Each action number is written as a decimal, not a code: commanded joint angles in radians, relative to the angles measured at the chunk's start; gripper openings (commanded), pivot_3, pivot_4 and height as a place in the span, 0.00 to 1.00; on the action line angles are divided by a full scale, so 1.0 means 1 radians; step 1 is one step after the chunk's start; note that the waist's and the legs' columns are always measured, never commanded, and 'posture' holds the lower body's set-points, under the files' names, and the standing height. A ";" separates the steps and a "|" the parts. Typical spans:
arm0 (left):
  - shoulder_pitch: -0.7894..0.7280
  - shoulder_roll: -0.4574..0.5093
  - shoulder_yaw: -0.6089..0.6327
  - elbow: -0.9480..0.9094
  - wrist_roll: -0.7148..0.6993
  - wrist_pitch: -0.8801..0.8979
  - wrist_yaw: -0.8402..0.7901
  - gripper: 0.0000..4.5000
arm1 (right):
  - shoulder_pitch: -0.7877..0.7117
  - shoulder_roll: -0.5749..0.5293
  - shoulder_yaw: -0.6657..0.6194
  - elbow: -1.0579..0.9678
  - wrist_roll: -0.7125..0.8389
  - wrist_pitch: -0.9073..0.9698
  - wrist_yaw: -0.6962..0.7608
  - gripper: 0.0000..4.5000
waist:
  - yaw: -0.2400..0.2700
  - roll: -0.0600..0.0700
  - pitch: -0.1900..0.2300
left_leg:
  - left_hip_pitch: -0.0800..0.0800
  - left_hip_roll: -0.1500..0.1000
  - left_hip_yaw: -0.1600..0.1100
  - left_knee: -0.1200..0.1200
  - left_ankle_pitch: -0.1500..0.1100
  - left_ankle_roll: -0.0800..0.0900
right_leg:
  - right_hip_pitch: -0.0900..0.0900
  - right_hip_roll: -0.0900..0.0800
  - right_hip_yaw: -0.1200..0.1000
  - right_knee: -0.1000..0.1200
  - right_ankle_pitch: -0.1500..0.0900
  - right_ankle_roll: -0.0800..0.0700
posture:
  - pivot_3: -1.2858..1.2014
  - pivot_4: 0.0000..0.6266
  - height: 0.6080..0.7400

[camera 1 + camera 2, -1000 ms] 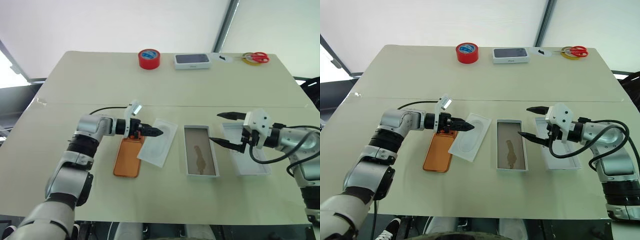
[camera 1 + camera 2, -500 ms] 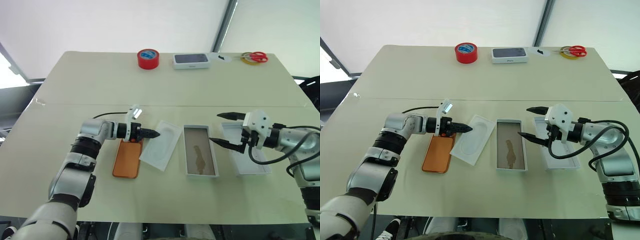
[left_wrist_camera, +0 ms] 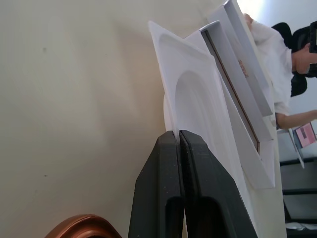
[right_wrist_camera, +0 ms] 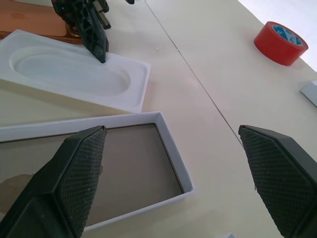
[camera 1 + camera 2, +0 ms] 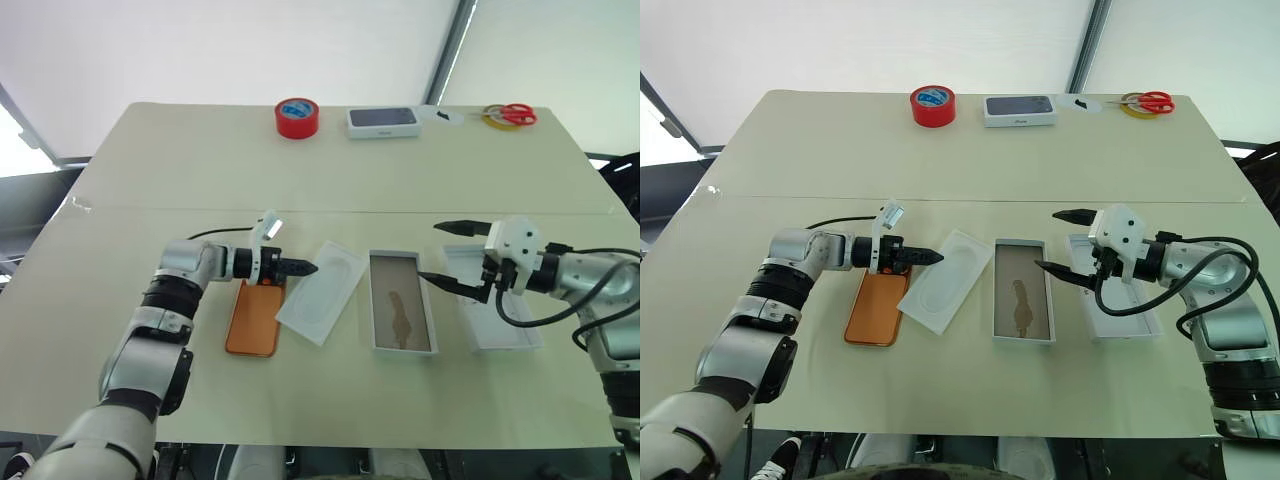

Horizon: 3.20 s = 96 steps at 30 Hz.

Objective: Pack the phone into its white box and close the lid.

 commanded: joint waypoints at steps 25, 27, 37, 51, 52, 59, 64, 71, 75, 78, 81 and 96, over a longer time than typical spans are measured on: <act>0.226 -0.203 0.605 -0.630 -0.360 0.402 0.629 0.00 | 0.182 -0.046 0.256 -0.141 -0.162 -0.101 0.143 0.34 | 0.008 -0.003 0.001 | 0.001 -0.001 -0.001 0.001 0.000 -0.001 | 0.002 -0.001 0.000 0.001 0.000 0.000 | 0.52 0.24 0.92; 0.235 -0.224 0.616 -0.653 -0.378 0.410 0.662 0.00 | 0.160 -0.042 0.268 -0.126 -0.173 -0.089 0.138 0.09 | 0.011 -0.003 0.001 | 0.001 -0.001 -0.001 0.001 0.001 -0.001 | 0.002 -0.001 0.000 0.000 0.000 0.000 | 0.52 0.24 0.92; 0.193 -0.306 0.627 -0.654 -0.425 0.373 0.797 0.00 | -0.018 0.090 0.308 -0.071 -0.183 -0.008 0.059 0.01 | 0.023 -0.005 0.001 | 0.001 0.000 -0.002 0.001 0.001 -0.002 | 0.002 0.000 0.000 0.001 0.000 0.000 | 0.52 0.24 0.92; 0.142 -0.372 0.519 -0.595 -0.409 0.243 0.871 0.00 | -0.062 0.078 0.274 -0.058 -0.167 0.051 0.047 0.65 | 0.020 -0.006 0.002 | 0.001 0.000 -0.002 0.001 0.002 -0.003 | 0.002 0.001 -0.001 0.000 0.000 0.000 | 0.52 0.24 0.92; 0.154 -0.375 0.503 -0.602 -0.406 0.239 0.869 0.00 | -0.052 0.048 0.244 -0.057 -0.145 0.051 0.068 0.65 | 0.022 -0.006 0.002 | 0.001 0.000 -0.002 0.001 0.002 -0.003 | 0.002 0.001 -0.001 0.000 0.000 0.000 | 0.52 0.24 0.92; 0.196 -0.442 0.479 -0.601 -0.409 0.193 0.901 0.00 | -0.042 -0.080 0.138 0.094 -0.166 -0.067 0.091 0.65 | 0.022 -0.006 0.002 | 0.001 0.000 -0.002 0.001 0.002 -0.003 | 0.003 0.000 -0.001 0.000 0.000 0.000 | 0.52 0.24 0.92; 0.223 -0.491 0.448 -0.567 -0.388 0.143 0.916 0.00 | -0.092 -0.064 0.126 0.195 -0.185 -0.143 0.053 0.65 | 0.019 -0.006 0.002 | 0.001 0.000 -0.001 0.001 0.002 -0.003 | 0.002 0.001 -0.001 0.000 0.000 0.000 | 0.52 0.24 0.92; 0.247 -0.491 0.402 -0.564 -0.384 0.135 0.921 0.07 | -0.107 -0.052 0.133 0.211 -0.188 -0.168 0.044 0.66 | 0.023 -0.006 0.002 | 0.001 0.001 -0.002 0.001 0.002 -0.004 | 0.002 0.002 -0.001 0.000 0.000 0.000 | 0.52 0.24 0.92; 0.239 -0.496 0.401 -0.558 -0.381 0.096 0.920 0.45 | -0.111 -0.047 0.134 0.215 -0.189 -0.173 0.040 0.67 | 0.022 -0.006 0.002 | 0.001 0.000 -0.002 0.001 0.002 -0.004 | 0.002 0.001 -0.001 -0.001 0.000 0.000 | 0.52 0.24 0.92; 0.229 -0.482 0.388 -0.558 -0.372 0.101 0.921 0.79 | -0.113 -0.041 0.135 0.211 -0.186 -0.173 0.037 0.67 | 0.022 -0.006 0.002 | 0.001 0.000 -0.002 0.001 0.002 -0.004 | 0.002 0.002 -0.001 -0.001 0.000 0.000 | 0.52 0.24 0.92; 0.225 -0.460 0.371 -0.571 -0.366 0.104 0.913 0.79 | -0.119 -0.029 0.131 0.205 -0.177 -0.165 0.032 0.67 | 0.022 -0.006 0.002 | 0.001 0.001 -0.002 0.001 0.002 -0.004 | 0.002 0.002 -0.001 -0.001 0.000 0.000 | 0.52 0.24 0.92; 0.421 -0.066 0.169 -0.869 -0.164 -0.292 0.538 0.80 | -0.266 0.146 0.230 0.249 -0.284 -0.181 -0.092 0.00 | 0.006 -0.005 0.002 | 0.001 0.002 -0.001 -0.002 0.004 -0.007 | 0.001 0.003 0.000 -0.001 0.000 0.000 | 0.52 0.24 0.92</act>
